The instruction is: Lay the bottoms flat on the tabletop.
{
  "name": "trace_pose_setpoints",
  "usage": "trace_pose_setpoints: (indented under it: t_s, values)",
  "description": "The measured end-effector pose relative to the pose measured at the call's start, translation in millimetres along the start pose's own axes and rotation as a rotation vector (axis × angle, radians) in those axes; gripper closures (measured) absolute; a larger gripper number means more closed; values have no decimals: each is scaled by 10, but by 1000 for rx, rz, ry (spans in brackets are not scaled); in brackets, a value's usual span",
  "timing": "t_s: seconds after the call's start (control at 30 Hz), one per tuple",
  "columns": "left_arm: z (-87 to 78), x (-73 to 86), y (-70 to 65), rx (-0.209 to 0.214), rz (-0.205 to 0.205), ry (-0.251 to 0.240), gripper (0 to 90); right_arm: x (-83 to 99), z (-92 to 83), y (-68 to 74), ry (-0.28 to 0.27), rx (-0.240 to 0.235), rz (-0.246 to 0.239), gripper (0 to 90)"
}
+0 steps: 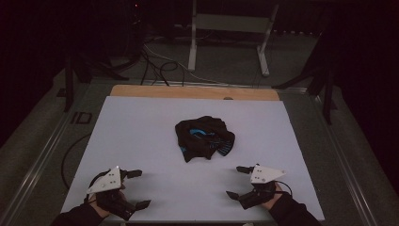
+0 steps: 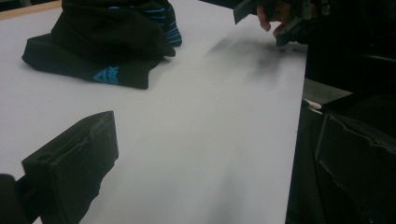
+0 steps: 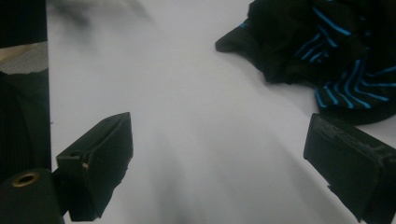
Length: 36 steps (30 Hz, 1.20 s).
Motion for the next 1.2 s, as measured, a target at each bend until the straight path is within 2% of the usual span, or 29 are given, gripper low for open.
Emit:
trace_pose_setpoints:
  t_s: [0.23, 0.33, 0.47, 0.63, 0.77, 1.0, 1.1, 1.2]
  values:
    - [28, -13, -50, 12, 4, 8, 0, -52, 16, 26, -12, -26, 5, 85]
    - [58, -28, -87, 18, 22, 18, 0, -60, 6, 48, -6, -25, -2, 85]
    - [79, -66, -129, 31, 32, 12, 0, -88, -17, 77, -4, -31, -5, 85]
    - [65, -102, -129, 35, 25, -3, 0, -155, -51, 81, -16, -30, -5, 85]
    - [60, -127, -122, 15, 22, -13, 0, -202, -86, 66, -26, -24, 8, 85]
    - [34, -194, -100, 20, 10, -20, 0, -305, -153, 29, -31, 6, -4, 85]
    - [22, -226, -71, -5, 5, 2, 0, -388, -204, 8, -42, 9, -21, 85]
    - [6, -278, -52, -31, -2, -5, 0, -470, -244, -21, -55, 12, -20, 85]
Point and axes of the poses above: each handheld gripper's, and its own axes: z roughly forward along the jaws, x roughly out of its underside, y roughly to its left, the point moved 5 cm from there along z, roughly forward along the jaws, and after that the axes turned 1 degree about x, right-handed, at the moved point
